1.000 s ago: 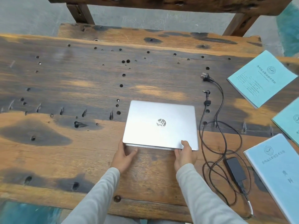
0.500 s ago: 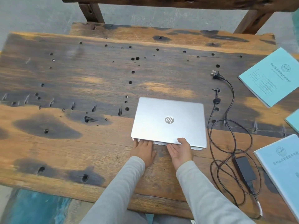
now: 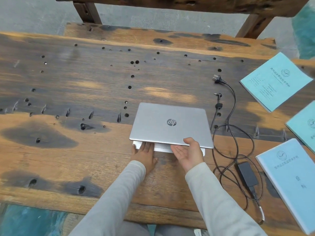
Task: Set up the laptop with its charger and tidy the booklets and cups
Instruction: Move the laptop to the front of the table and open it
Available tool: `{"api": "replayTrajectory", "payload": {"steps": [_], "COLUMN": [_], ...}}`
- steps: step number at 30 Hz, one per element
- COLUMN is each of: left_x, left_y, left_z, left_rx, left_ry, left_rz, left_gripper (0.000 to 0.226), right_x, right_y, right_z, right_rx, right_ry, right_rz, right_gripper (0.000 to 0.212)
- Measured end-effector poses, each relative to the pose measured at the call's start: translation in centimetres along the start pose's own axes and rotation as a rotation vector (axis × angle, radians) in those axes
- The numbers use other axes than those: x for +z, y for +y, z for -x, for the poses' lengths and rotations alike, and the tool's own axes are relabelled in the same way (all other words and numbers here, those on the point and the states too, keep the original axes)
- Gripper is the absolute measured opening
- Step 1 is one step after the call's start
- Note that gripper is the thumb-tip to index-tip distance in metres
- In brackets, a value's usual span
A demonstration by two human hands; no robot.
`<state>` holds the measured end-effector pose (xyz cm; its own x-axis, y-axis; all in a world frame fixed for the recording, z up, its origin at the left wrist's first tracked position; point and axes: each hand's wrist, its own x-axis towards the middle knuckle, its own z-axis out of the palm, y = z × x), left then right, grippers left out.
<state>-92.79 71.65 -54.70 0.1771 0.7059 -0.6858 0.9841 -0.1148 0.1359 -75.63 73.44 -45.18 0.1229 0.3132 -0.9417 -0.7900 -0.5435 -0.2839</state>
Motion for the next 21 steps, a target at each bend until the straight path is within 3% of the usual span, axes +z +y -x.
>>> {"api": "replayTrajectory", "payload": {"steps": [9,21], "left_x": [-0.4,-0.9], "left_y": [-0.2,-0.2], "left_z": [0.2,0.1], "left_rx": [0.030,0.024], "left_ry": [-0.058,-0.115], "left_rz": [0.002,-0.030], "left_gripper": [0.075,0.073], "right_x": [3.2,8.8], "right_y": [-4.5,-11.4], "right_z": [2.5,3.5], "right_rx": [-0.098,-0.180], "right_ry": [-0.158,-0.324], "right_rz": [0.003,0.122], "right_gripper": [0.032,0.010]}}
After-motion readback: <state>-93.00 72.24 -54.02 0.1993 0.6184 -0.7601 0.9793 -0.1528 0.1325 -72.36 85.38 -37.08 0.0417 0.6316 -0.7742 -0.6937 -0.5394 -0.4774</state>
